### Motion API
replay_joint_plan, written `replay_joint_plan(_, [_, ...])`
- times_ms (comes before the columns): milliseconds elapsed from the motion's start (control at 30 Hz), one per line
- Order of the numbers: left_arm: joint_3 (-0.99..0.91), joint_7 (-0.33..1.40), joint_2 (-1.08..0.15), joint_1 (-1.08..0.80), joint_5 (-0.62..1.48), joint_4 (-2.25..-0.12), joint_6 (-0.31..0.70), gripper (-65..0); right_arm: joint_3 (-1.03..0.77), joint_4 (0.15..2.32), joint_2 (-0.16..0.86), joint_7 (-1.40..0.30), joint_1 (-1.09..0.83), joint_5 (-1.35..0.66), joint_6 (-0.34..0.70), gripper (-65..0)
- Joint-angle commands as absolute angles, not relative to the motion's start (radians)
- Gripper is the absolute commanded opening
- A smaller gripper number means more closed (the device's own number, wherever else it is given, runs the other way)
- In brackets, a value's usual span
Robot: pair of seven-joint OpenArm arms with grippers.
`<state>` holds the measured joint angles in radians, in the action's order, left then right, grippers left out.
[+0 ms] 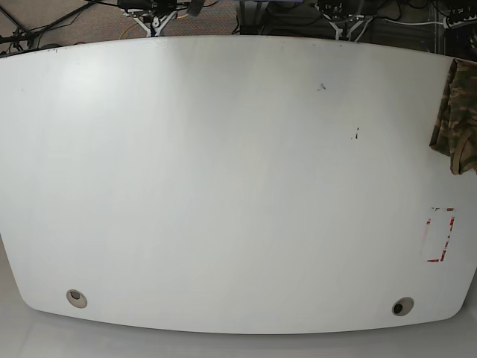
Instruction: Fold the T-shirt properly
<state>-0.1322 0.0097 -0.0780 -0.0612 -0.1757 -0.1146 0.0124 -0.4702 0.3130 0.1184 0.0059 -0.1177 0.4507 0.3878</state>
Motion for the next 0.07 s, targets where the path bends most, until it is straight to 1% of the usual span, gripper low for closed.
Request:
replay_joint_plan(0, [-0.131, 0.010, -0.077, -0.064, -0.182, -0.114, 0.016, -38.5, -0.470, 0.315, 0.111, 0.012, -0.119, 0.456, 0.394, -50.4])
replay_joint_plan(33, [-0.131, 0.010, -0.076, -0.064, -0.177, -0.114, 0.015, -38.5, -0.470, 0.315, 0.110, 0.012, -0.119, 0.456, 0.394, -50.4])
